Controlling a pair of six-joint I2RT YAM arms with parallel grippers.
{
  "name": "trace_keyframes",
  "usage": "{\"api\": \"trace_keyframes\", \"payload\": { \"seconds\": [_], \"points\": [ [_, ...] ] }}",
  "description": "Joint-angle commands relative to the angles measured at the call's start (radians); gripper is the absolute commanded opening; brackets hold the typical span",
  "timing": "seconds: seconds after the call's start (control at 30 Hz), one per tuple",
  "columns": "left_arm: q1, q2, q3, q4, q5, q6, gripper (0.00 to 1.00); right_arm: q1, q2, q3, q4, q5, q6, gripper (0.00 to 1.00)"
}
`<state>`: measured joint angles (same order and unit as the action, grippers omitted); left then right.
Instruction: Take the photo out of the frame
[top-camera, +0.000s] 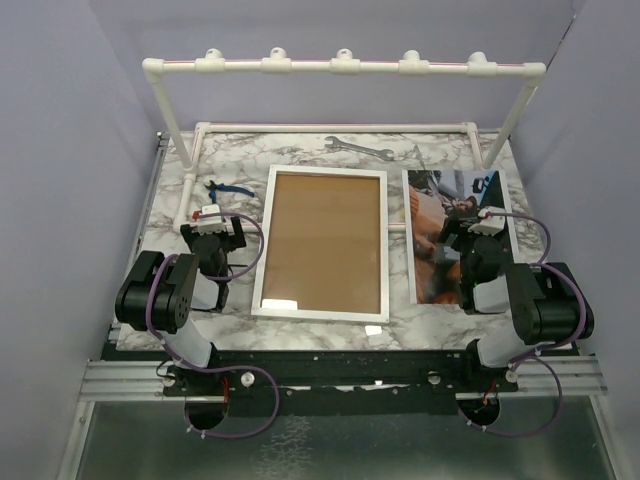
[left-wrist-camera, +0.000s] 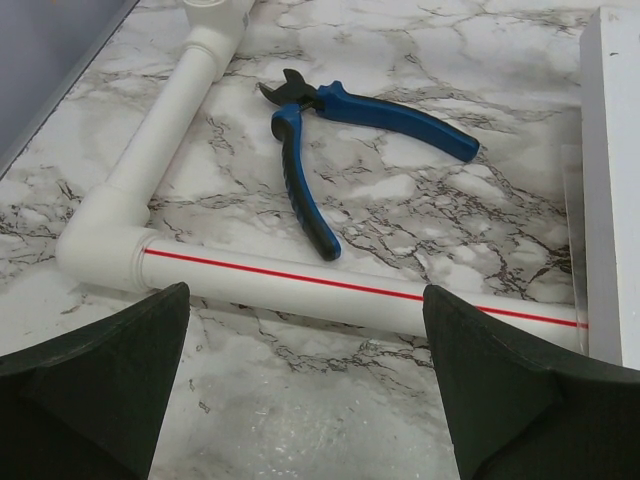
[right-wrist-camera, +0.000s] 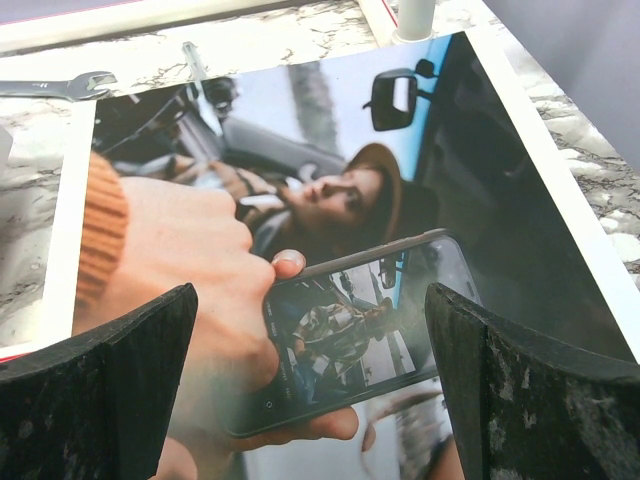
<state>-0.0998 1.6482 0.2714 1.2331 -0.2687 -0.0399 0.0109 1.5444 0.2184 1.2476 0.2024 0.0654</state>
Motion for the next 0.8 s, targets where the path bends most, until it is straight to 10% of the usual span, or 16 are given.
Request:
{"api": "trace_keyframes", "payload": {
  "seconds": [0.0, 0.77],
  "points": [
    [-0.009, 0.002, 0.004, 0.028, 0.025, 0.014, 0.99, -0.006, 0.008, 0.009, 0.036, 0.020, -0.012, 1.00],
    [-0.009, 0.003, 0.014, 0.011, 0.013, 0.017, 0.99, -0.006, 0.008, 0.009, 0.036, 0.020, -0.011, 1.00]
  ]
}}
